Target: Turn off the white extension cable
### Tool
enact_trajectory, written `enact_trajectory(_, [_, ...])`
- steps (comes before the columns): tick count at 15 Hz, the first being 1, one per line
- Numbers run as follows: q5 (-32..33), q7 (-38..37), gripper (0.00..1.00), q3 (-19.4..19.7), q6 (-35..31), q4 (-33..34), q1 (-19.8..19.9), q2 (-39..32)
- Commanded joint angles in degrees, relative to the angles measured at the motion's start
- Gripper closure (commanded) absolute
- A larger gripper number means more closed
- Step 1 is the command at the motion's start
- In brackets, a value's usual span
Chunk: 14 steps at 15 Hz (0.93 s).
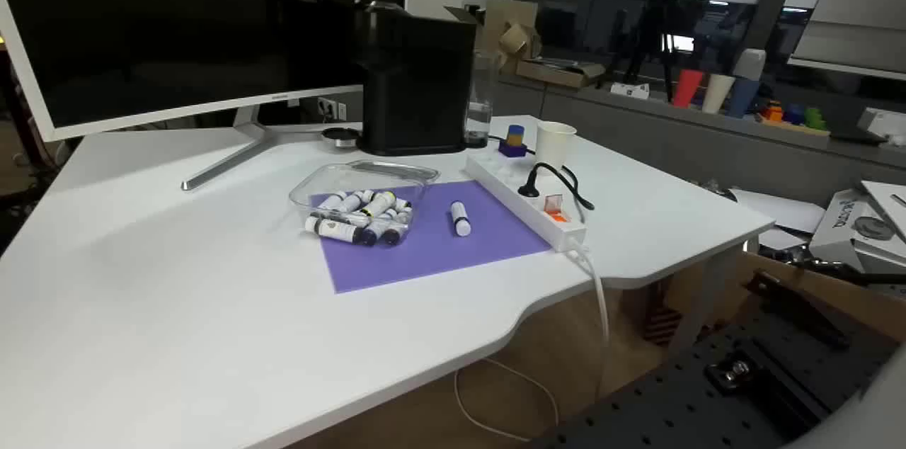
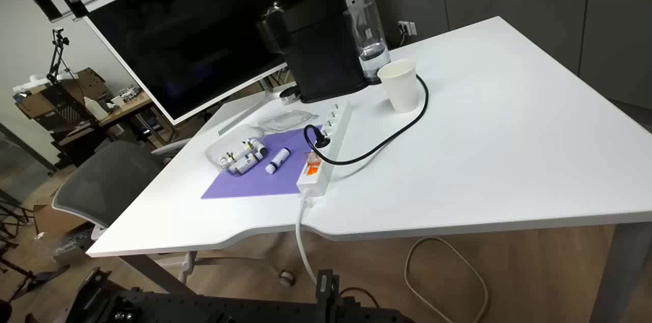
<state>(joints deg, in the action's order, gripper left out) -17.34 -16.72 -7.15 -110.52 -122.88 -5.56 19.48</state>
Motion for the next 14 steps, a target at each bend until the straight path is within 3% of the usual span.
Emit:
enact_trajectory(1, [0.0, 0.0, 0.0, -0.1, 0.0, 0.1, 0.1, -0.1])
enact_trajectory(11, [0.5, 0.5, 0.0, -0.3, -0.3, 0.1, 0.1, 0.0])
enact_trajectory(14, [7.0, 2.6, 0.0, -1.1, -1.5, -1.5, 0.8, -0.4])
